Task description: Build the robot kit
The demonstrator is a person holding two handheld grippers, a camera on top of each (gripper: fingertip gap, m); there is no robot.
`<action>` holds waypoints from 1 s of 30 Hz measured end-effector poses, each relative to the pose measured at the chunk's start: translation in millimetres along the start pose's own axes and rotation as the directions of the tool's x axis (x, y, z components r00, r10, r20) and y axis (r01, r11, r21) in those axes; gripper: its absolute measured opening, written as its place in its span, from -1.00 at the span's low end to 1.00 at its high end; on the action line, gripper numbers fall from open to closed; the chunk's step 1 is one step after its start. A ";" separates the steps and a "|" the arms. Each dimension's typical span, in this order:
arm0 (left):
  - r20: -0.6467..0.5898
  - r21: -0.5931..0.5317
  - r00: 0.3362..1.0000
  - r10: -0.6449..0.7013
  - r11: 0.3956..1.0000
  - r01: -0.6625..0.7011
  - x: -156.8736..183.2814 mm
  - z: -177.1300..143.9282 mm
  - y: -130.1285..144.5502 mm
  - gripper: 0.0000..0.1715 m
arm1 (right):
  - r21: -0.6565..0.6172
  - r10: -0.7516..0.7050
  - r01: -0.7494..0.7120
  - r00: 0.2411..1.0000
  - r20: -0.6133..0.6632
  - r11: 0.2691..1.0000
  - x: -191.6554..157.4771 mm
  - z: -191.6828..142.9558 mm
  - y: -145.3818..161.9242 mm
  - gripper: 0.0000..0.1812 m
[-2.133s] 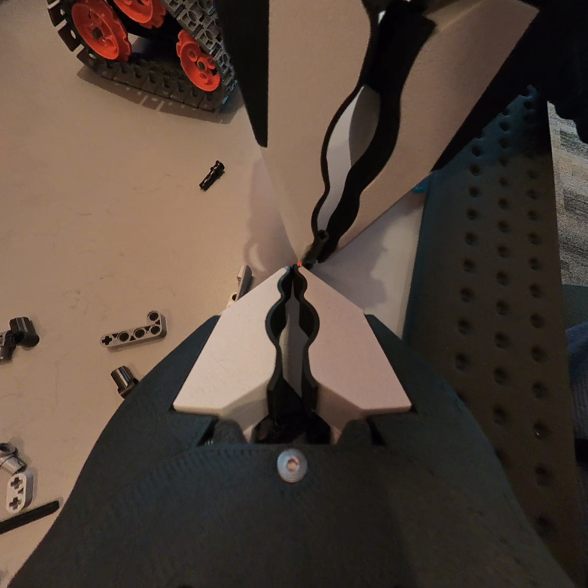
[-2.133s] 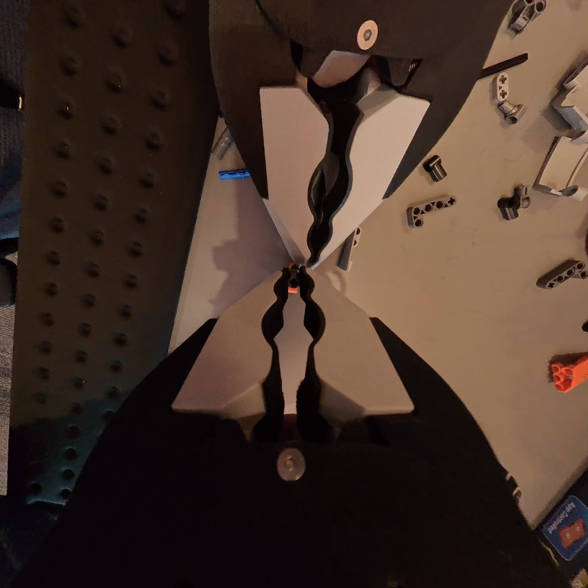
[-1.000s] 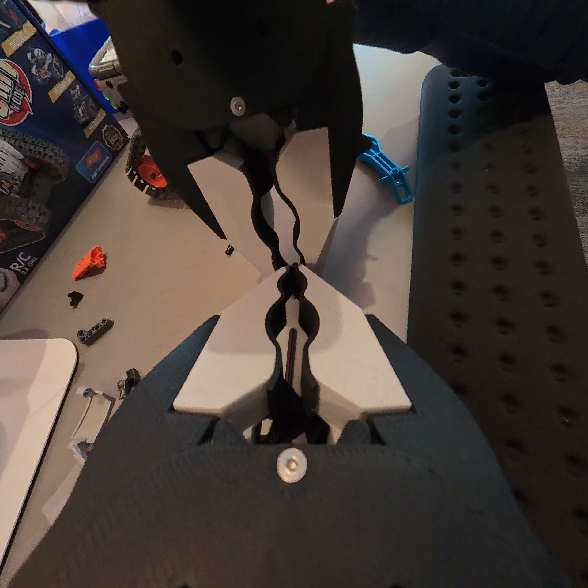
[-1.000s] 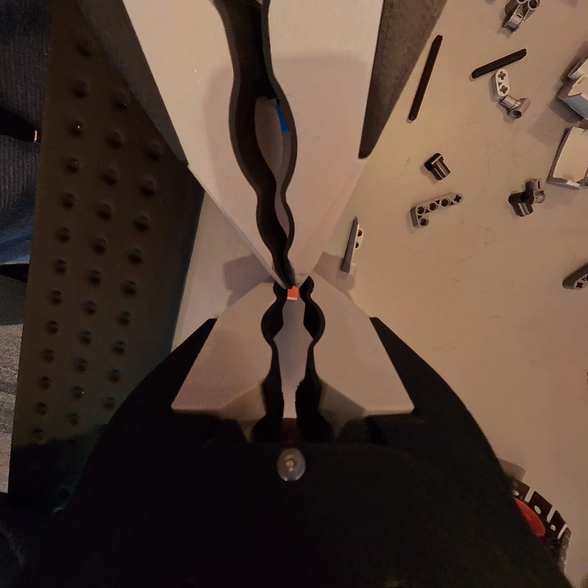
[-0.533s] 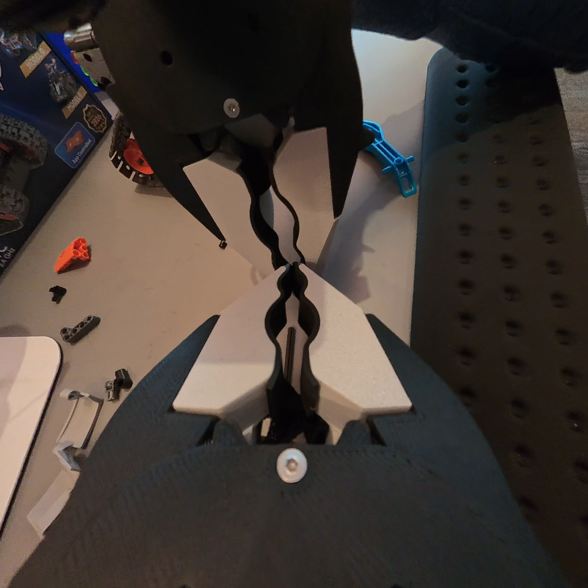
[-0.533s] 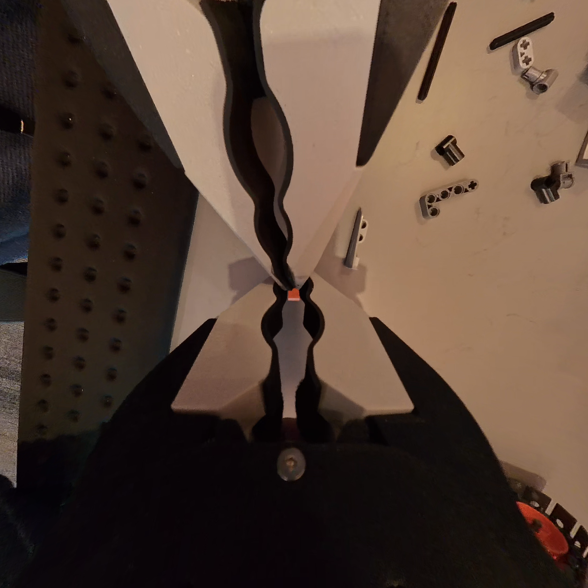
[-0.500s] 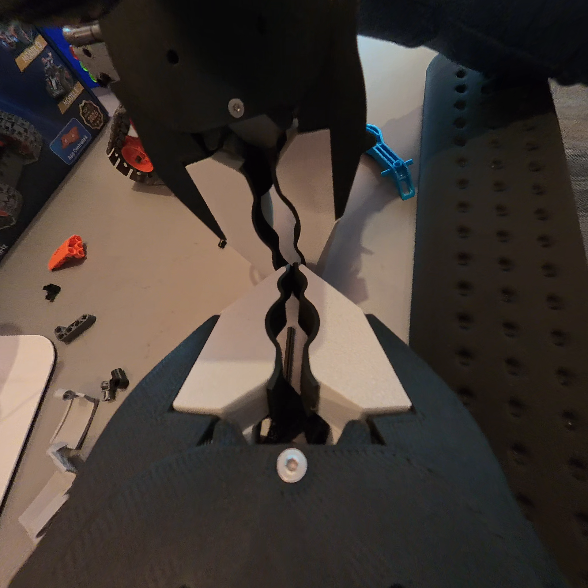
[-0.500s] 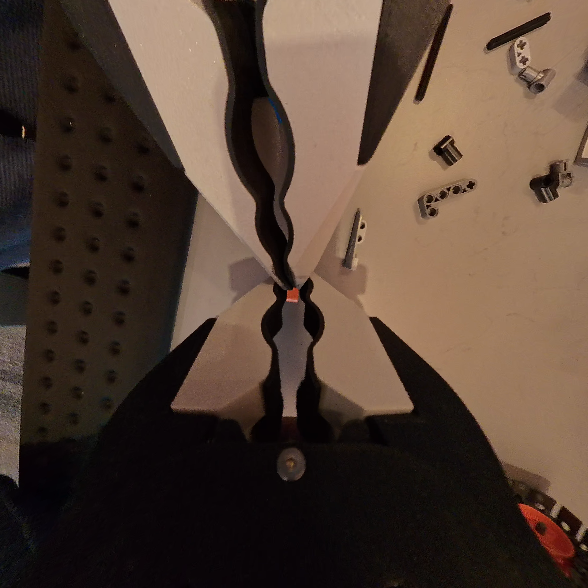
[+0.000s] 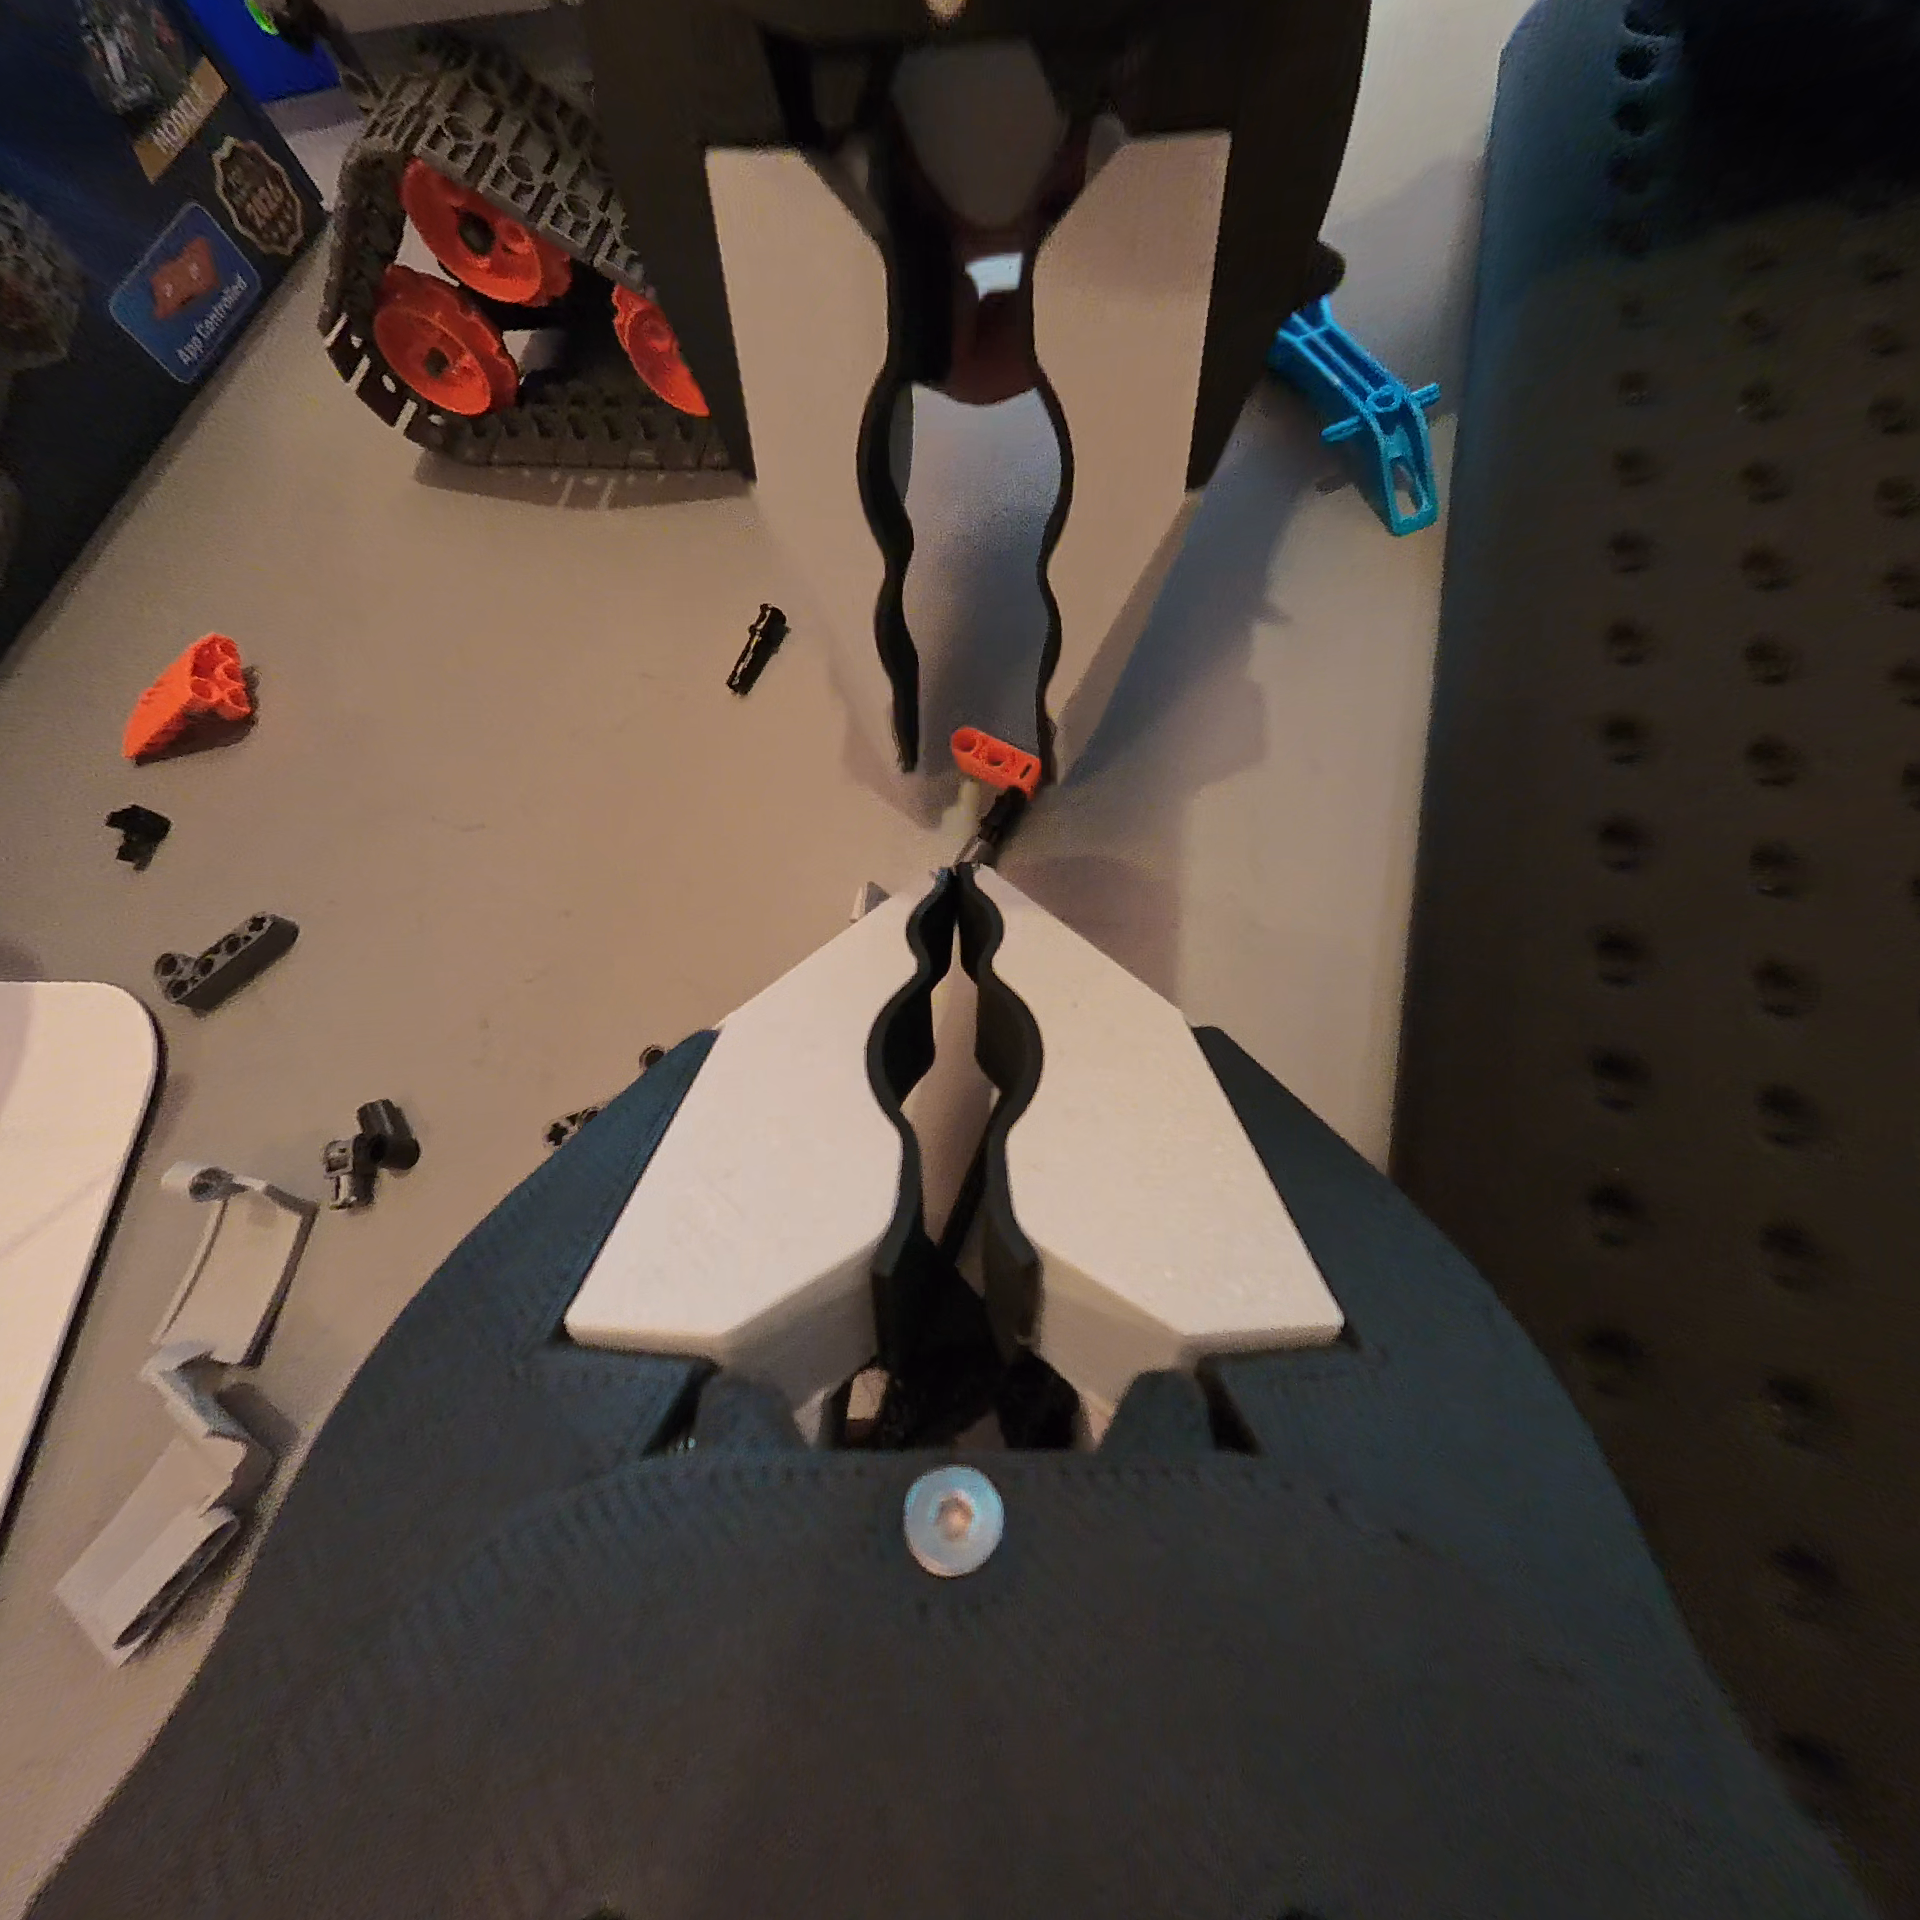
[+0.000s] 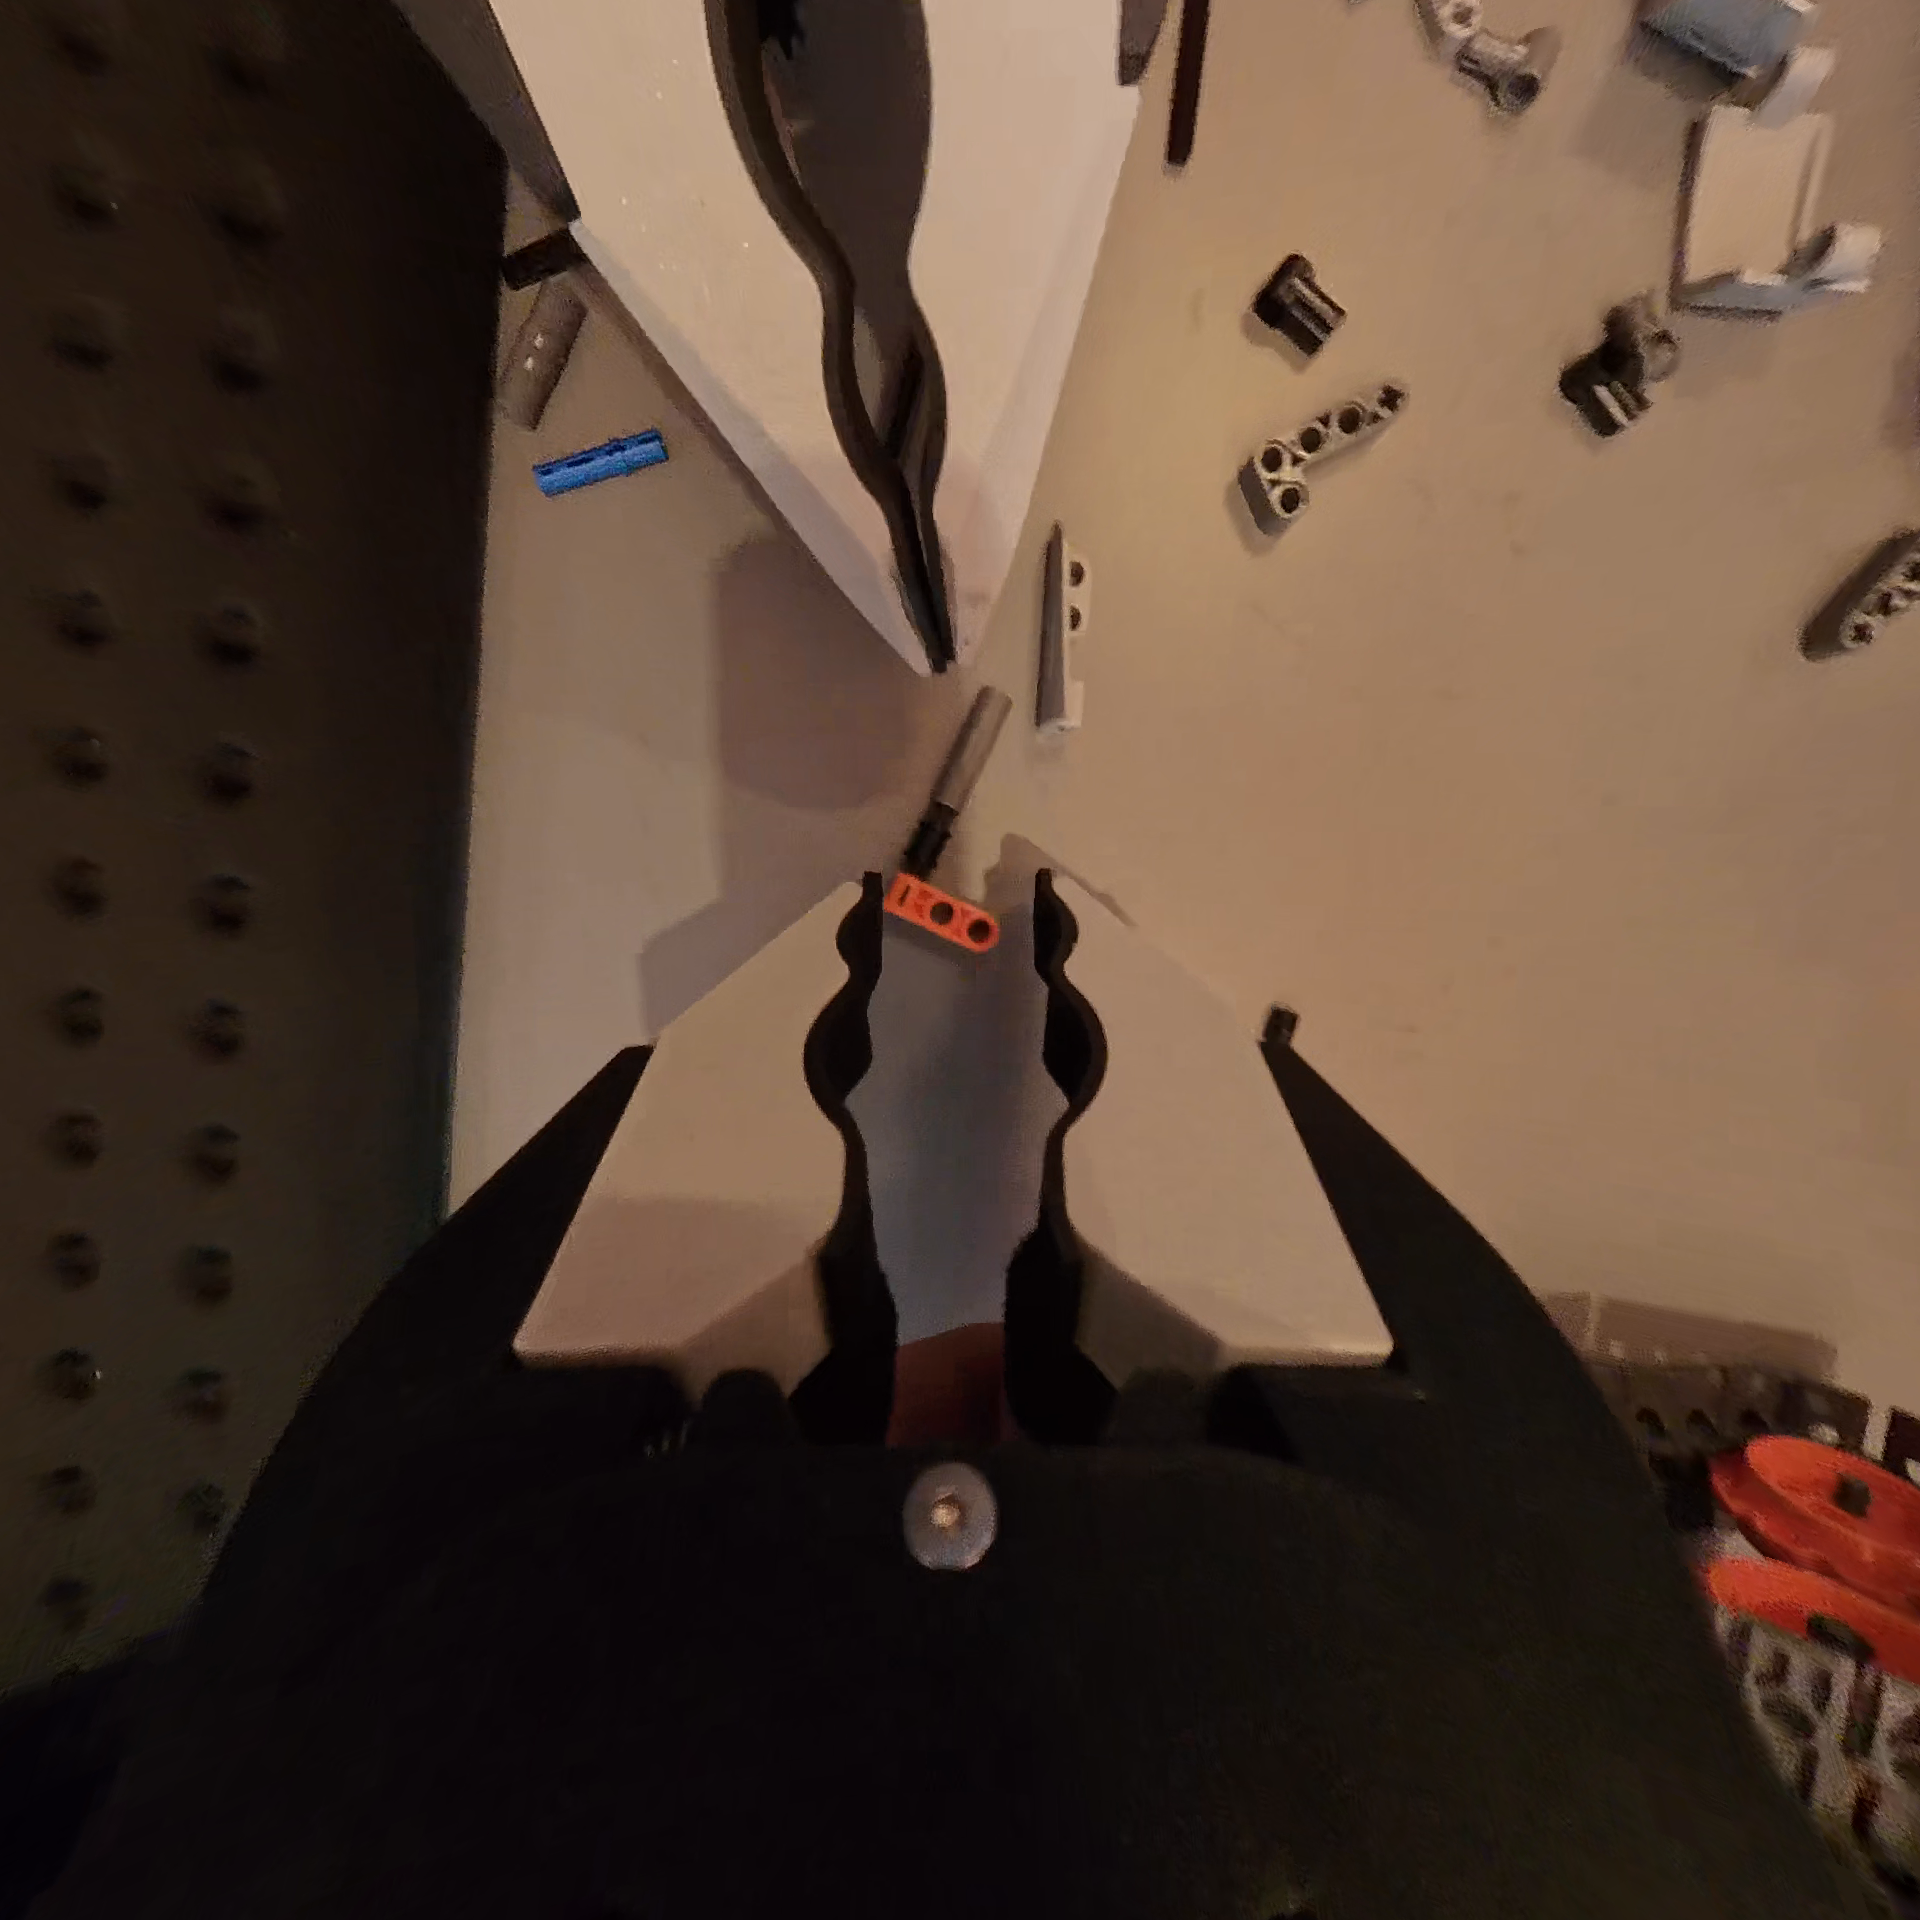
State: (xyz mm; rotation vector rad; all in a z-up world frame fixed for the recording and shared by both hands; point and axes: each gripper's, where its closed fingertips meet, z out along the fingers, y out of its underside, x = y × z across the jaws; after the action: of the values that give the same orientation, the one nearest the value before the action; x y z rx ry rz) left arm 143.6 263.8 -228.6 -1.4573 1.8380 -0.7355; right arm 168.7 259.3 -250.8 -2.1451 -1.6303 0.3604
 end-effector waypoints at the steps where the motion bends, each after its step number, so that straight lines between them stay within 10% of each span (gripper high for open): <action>1: 0.014 -0.008 1.000 0.020 1.000 -0.020 -1.8 -0.2 0.6 -0.99 | 0.014 0.011 -0.010 1.000 -0.011 1.000 1.5 -4.1 1.0 -0.69; 8: -0.039 -0.118 0.979 0.199 0.972 -0.202 3.9 17.1 18.0 -0.73 | 0.028 0.002 -0.001 1.000 -0.021 1.000 -1.5 -4.6 14.4 -0.69; 20: -0.055 -0.098 0.941 0.334 0.936 -0.338 2.0 20.3 16.6 -0.86 | 0.083 -0.012 0.010 1.000 0.017 0.997 -20.5 4.6 1.3 -0.93; 27: -0.033 -0.136 0.973 0.230 0.963 -0.233 -4.7 15.3 21.6 -0.79 | 0.099 -0.042 0.047 0.998 -0.049 0.994 -24.7 7.4 -4.8 -0.95; 30: -0.140 -0.121 0.986 0.095 0.986 -0.113 7.2 11.0 22.2 -0.45 | 0.108 -0.022 0.031 0.997 -0.080 0.994 -24.6 7.7 -5.1 -0.95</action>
State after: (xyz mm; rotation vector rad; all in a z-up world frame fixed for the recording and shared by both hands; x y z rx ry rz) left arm 137.9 261.4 -253.6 -1.4088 2.0812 -0.6880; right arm 154.0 238.2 -256.2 -2.0296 -1.5580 0.3445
